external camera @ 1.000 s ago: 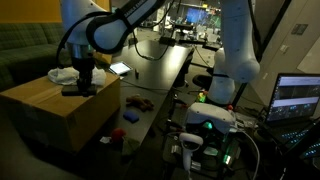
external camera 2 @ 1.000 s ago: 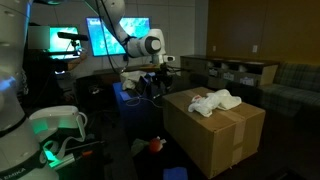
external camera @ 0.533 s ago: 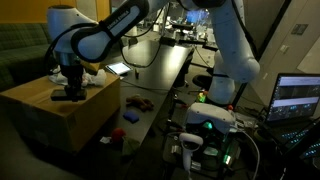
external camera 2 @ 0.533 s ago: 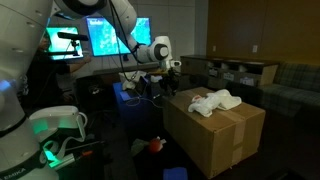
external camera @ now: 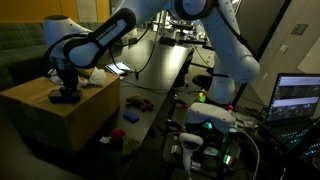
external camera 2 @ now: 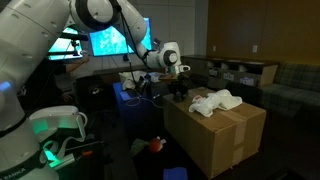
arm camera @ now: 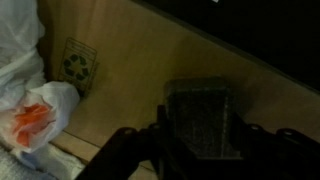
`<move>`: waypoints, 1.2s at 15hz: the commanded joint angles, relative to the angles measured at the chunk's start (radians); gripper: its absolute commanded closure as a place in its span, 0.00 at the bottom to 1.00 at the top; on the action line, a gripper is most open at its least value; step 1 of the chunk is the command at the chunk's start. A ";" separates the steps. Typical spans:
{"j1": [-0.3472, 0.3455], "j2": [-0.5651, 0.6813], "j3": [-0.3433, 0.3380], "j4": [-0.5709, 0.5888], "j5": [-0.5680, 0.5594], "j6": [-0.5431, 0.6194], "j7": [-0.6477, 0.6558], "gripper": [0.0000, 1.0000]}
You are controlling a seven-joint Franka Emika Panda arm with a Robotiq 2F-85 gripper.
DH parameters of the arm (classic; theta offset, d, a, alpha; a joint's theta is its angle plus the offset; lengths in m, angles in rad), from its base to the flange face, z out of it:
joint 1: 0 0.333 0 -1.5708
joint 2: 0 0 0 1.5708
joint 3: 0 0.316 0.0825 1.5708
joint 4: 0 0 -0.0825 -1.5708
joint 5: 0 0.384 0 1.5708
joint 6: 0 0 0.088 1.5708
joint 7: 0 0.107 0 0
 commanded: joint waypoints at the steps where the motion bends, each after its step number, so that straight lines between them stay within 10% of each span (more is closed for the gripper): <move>1: 0.006 0.018 -0.011 0.059 -0.015 -0.033 0.009 0.18; 5: -0.010 -0.058 0.001 -0.007 0.000 -0.056 -0.007 0.00; 18: -0.165 -0.658 0.039 -0.471 0.176 -0.288 -0.060 0.00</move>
